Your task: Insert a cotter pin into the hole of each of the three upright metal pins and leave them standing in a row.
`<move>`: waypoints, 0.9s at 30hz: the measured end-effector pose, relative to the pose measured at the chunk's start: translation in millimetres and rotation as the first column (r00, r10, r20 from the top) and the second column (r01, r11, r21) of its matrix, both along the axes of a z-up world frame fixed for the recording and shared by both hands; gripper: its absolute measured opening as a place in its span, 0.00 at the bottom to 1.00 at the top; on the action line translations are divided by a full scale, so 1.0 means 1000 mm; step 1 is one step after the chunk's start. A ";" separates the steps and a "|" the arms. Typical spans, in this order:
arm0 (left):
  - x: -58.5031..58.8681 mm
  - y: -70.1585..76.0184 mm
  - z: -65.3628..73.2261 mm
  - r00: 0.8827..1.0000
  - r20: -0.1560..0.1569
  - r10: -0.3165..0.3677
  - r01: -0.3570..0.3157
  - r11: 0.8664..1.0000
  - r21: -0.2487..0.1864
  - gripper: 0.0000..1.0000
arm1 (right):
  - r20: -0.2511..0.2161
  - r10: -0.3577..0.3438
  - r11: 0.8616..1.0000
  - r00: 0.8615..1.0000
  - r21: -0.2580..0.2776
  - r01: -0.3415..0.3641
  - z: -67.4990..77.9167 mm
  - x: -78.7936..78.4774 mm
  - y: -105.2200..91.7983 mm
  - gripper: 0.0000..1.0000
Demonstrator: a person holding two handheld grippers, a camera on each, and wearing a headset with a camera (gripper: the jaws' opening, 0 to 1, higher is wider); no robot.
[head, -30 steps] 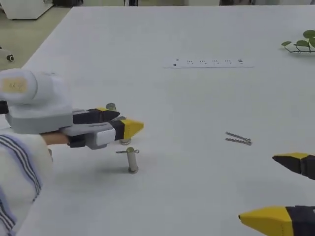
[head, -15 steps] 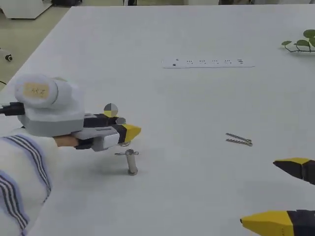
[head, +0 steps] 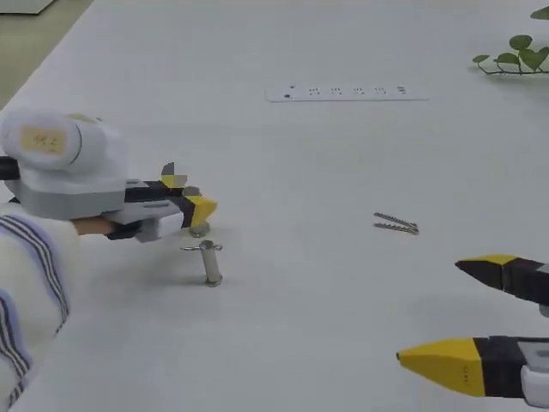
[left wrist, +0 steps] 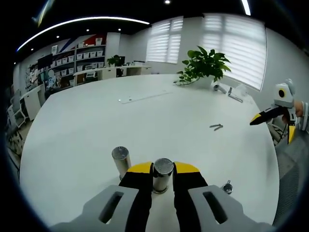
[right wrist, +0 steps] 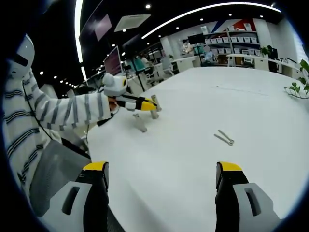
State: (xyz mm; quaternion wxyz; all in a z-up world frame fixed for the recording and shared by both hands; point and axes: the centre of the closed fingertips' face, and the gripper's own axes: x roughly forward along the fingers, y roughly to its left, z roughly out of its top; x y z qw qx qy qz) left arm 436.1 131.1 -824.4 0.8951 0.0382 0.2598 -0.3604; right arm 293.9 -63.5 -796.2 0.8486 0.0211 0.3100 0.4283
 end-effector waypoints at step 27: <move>-0.006 0.007 0.043 0.996 0.080 -0.026 0.027 1.000 -0.009 0.11 | 0.014 0.019 1.000 1.000 -0.001 -0.019 0.006 0.001 0.003 0.92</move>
